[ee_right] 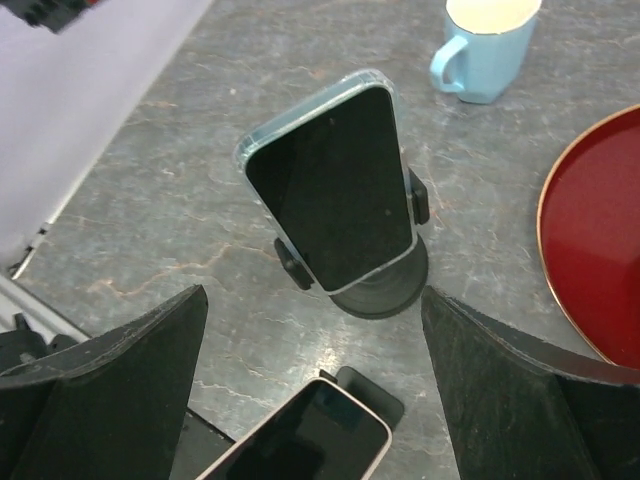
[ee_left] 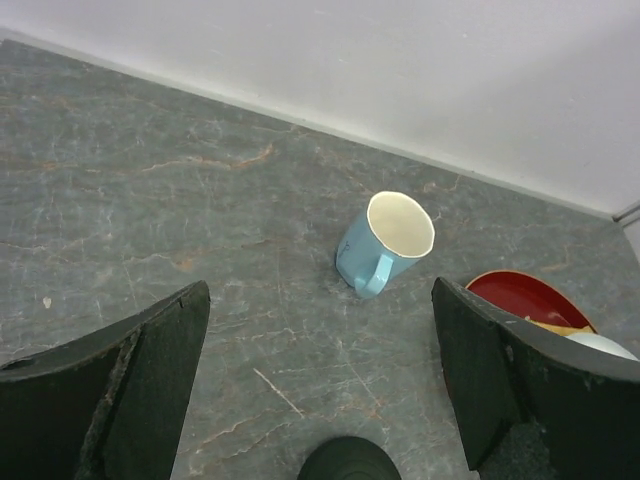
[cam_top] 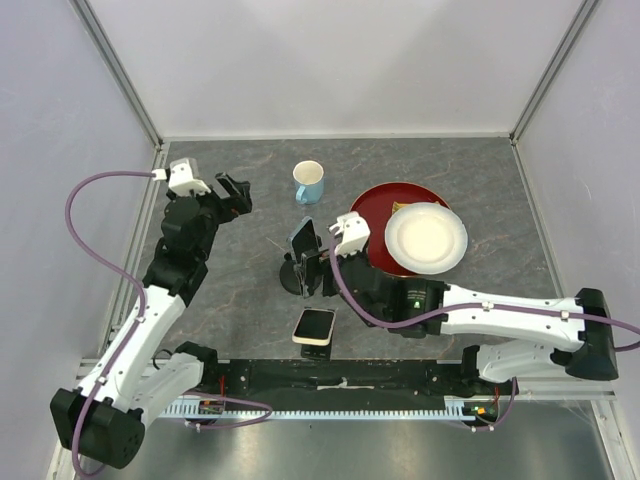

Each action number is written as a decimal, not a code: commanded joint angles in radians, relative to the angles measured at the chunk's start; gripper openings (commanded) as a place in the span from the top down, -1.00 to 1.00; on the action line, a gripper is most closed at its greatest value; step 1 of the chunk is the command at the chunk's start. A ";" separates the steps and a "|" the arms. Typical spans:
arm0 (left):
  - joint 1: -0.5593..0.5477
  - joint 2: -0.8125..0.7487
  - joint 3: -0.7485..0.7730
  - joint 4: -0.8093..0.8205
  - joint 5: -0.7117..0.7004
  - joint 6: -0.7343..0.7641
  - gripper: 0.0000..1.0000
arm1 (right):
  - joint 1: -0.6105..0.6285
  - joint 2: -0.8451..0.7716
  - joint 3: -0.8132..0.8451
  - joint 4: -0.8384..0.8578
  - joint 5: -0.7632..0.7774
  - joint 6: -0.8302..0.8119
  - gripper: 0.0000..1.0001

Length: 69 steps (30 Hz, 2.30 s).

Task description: Place the phone on the phone stand

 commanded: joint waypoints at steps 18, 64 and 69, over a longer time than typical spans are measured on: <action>0.027 -0.081 -0.021 0.092 0.024 -0.017 -0.77 | 0.139 0.239 0.403 -0.220 0.335 0.077 -0.96; 0.068 -0.018 -0.033 0.101 0.119 -0.109 -0.58 | -0.042 0.543 0.651 -0.649 0.460 0.326 0.41; 0.078 -0.002 -0.034 0.106 0.144 -0.121 -0.54 | -0.044 0.473 0.586 -0.581 0.527 0.271 0.80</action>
